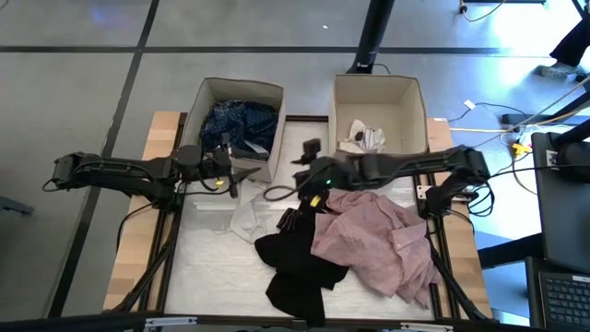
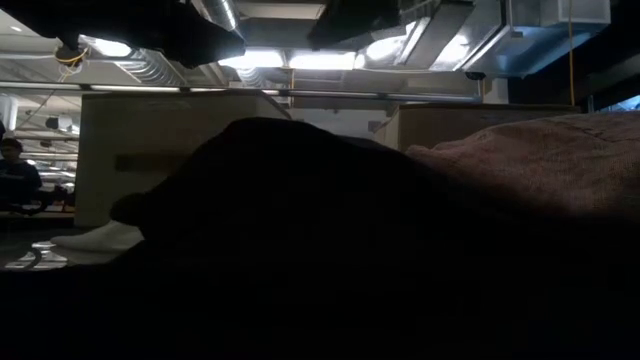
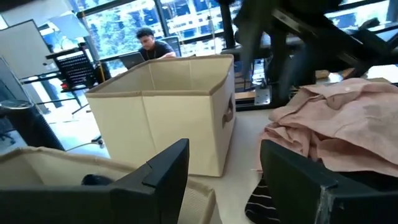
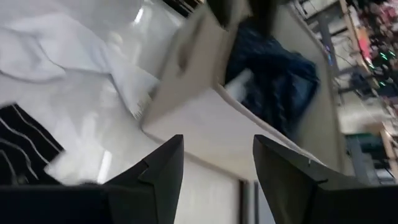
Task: Sort clothes
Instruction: Put the white sock into the right laundry organizer
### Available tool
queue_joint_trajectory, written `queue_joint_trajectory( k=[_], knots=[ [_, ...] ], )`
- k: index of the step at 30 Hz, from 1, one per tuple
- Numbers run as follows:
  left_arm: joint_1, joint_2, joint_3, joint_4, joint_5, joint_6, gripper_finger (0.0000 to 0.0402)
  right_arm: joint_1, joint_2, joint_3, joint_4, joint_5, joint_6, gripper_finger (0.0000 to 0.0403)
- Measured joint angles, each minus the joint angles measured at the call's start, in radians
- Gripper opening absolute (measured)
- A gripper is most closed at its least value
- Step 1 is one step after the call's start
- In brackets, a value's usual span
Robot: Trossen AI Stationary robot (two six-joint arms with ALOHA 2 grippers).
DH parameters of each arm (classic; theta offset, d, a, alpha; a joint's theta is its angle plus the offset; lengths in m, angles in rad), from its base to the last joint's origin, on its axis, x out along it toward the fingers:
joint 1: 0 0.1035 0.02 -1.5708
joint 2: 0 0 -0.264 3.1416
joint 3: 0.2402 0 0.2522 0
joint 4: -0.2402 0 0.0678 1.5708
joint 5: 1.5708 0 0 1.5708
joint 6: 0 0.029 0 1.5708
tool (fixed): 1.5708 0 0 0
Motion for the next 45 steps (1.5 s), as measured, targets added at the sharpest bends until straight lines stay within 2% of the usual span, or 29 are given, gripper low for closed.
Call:
queue_joint_trajectory(
  k=[8,13,22,30,37,45],
  knots=[
    [-0.001,-0.052,0.000,-0.052,-0.001,-0.002,0.0189,0.021,0.172,0.000,0.175,-0.185,0.001,0.0193],
    [-0.001,-0.125,0.000,-0.111,-0.001,-0.019,0.0189,0.034,0.296,0.001,0.319,-0.255,0.018,0.0193],
    [-0.001,-0.255,0.000,-0.181,-0.008,-0.033,0.0189,0.044,0.497,0.000,0.622,-0.268,0.113,0.0193],
    [-0.002,-0.278,0.000,-0.186,-0.008,-0.036,0.0189,0.023,0.611,0.001,0.874,-0.256,0.235,0.0193],
    [-0.002,-0.277,0.000,-0.186,-0.008,-0.036,0.0189,-0.010,0.710,0.106,0.822,-0.332,0.293,0.0193],
    [-0.002,-0.277,0.000,-0.192,-0.008,-0.036,0.0189,-0.038,0.792,0.241,0.649,-0.328,0.295,0.0193]
  ],
)
